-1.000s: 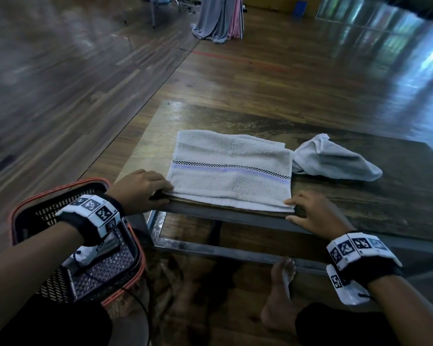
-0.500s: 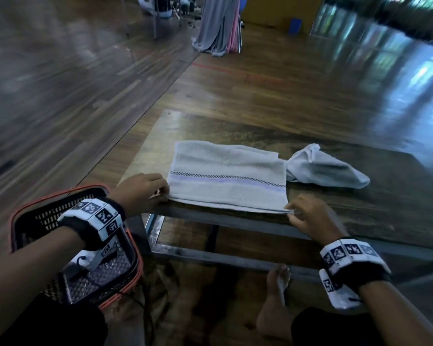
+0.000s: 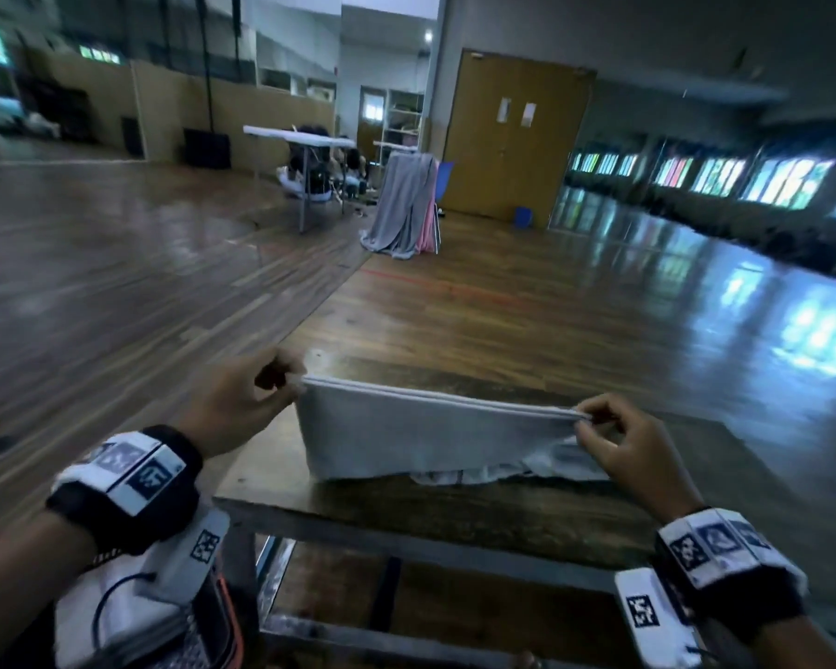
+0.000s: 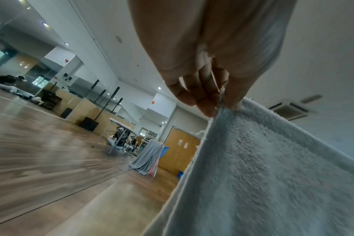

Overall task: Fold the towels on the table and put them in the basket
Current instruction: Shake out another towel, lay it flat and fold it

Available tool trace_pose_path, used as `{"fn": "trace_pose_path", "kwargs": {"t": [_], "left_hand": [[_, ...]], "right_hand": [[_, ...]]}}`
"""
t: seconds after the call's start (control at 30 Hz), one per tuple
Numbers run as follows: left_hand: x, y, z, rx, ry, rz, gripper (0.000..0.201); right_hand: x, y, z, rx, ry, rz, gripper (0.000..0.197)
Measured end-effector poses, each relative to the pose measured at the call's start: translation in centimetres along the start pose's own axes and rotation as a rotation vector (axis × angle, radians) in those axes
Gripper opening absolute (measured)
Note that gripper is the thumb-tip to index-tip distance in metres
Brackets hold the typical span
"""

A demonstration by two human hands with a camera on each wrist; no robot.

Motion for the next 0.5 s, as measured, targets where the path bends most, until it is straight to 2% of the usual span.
{"fn": "trace_pose_path", "kwargs": {"t": [0.13, 0.23, 0.4, 0.5], "left_hand": [[-3.5, -3.2, 2.7, -0.041, -0.001, 0.056, 0.011], [-5.5, -4.1, 3.8, -0.103, 0.044, 0.071, 0.013], [-7.2, -2.7, 2.6, -0.266, 0.108, 0.05, 0.008], [-7.2, -1.2, 1.0, -0.393, 0.122, 0.087, 0.01]], "right_hand": [[-2.9, -4.0, -2.4, -0.1, -0.065, 0.098, 0.026], [-4.7, -5.3, -3.2, -0.089, -0.097, 0.114, 0.02], [-6.6, -3.4, -1.9, 0.007, -0.056, 0.04, 0.024], [-7.9, -1.8, -0.8, 0.035, -0.035, 0.039, 0.025]]}}
Point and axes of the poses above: each hand's wrist, its own x-axis away from the middle knuckle, its own y-axis out of the palm, z = x × y, the point moved 5 cm from there along -x, towards the middle knuckle, and after that the axes turned 1 degree about z, right-handed, at the moved point
